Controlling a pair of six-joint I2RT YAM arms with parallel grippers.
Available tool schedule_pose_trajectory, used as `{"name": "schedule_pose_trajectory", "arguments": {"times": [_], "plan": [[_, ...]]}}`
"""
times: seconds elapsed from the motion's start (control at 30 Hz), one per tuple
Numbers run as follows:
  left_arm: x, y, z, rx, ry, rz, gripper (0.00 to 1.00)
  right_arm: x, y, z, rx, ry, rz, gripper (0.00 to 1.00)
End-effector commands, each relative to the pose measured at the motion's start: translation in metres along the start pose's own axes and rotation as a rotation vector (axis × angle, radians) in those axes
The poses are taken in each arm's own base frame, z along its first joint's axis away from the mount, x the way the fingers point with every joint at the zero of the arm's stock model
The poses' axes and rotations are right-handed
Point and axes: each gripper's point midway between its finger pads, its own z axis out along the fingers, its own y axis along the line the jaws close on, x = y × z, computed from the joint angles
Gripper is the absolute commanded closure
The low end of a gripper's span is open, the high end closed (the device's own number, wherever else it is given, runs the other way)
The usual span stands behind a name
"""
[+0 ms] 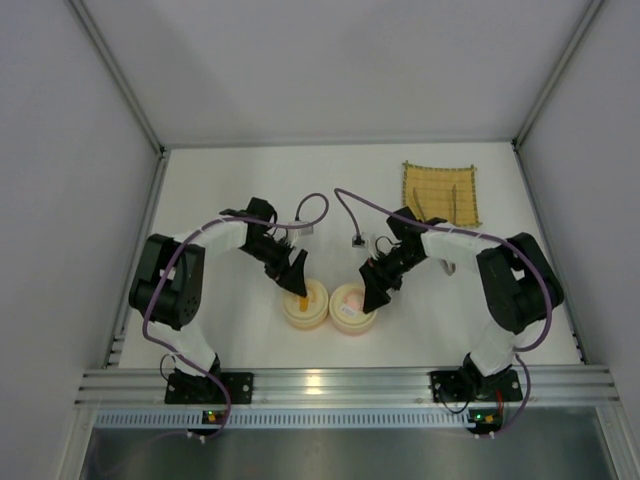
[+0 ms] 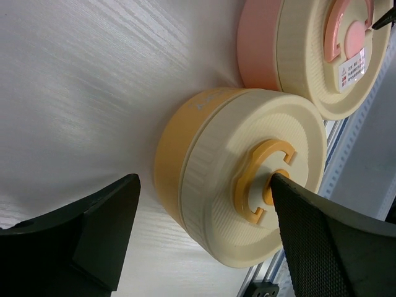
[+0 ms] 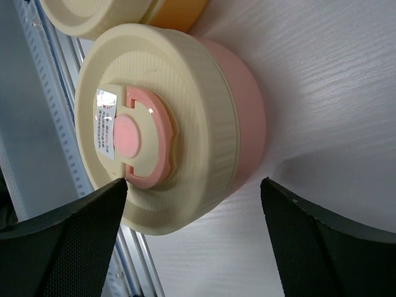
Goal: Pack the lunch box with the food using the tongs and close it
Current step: Move the packing box to the center of the board, then reset both arms
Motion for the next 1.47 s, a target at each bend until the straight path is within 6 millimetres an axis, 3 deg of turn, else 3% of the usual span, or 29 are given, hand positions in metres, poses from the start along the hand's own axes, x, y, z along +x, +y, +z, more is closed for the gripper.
{"name": "schedule_pose_trajectory", "arguments": {"times": [0.0, 0.03, 0.13, 0.3, 0.33, 0.43, 0.53, 0.6, 0.77, 0.87, 0.9, 1.03, 1.13, 1.27, 1.43], "plan": [[0.012, 0.023, -0.001, -0.132, 0.059, 0.049, 0.09, -0.027, 0.009, -0.013, 0.026, -0.072, -0.106, 0.11], [0.009, 0.026, -0.007, -0.137, 0.040, 0.039, 0.02, -0.036, 0.012, -0.019, 0.034, -0.093, -0.115, 0.09], [-0.010, 0.023, -0.028, -0.127, -0.034, 0.030, 0.02, -0.055, 0.014, -0.038, 0.050, -0.147, -0.128, 0.05], [-0.040, 0.003, -0.063, -0.131, -0.121, 0.068, 0.02, -0.086, 0.021, -0.079, 0.073, -0.254, -0.169, 0.01], [-0.053, -0.003, -0.076, -0.148, -0.158, 0.097, 0.02, -0.095, 0.027, -0.089, 0.082, -0.280, -0.195, 0.01], [-0.074, -0.019, -0.102, -0.176, -0.235, 0.127, 0.02, -0.109, 0.032, -0.110, 0.110, -0.345, -0.198, 0.01], [-0.087, -0.020, -0.120, -0.231, -0.293, 0.128, 0.02, -0.119, 0.027, -0.130, 0.153, -0.427, -0.157, 0.01], [-0.094, -0.022, -0.132, -0.272, -0.342, 0.100, 0.02, -0.129, 0.011, -0.149, 0.230, -0.506, -0.139, 0.01], [-0.105, 0.005, -0.172, -0.413, -0.514, 0.006, 0.02, -0.122, -0.028, -0.193, 0.443, -0.683, 0.019, 0.01], [-0.094, 0.033, -0.191, -0.538, -0.589, -0.077, 0.02, -0.111, -0.049, -0.211, 0.547, -0.747, 0.106, 0.01], [-0.083, 0.042, -0.189, -0.561, -0.595, -0.123, 0.02, -0.108, -0.053, -0.215, 0.565, -0.757, 0.116, 0.01], [-0.053, 0.088, -0.212, -0.717, -0.638, -0.261, 0.02, -0.084, -0.082, -0.221, 0.660, -0.774, 0.178, 0.01], [-0.036, 0.111, -0.221, -0.796, -0.648, -0.306, 0.02, -0.069, -0.104, -0.232, 0.727, -0.772, 0.216, 0.01], [-0.025, 0.125, -0.226, -0.856, -0.640, -0.326, 0.02, -0.062, -0.116, -0.237, 0.768, -0.771, 0.236, 0.01], [-0.023, 0.129, -0.227, -0.875, -0.622, -0.306, 0.02, -0.064, -0.117, -0.237, 0.765, -0.760, 0.202, 0.01]]}}
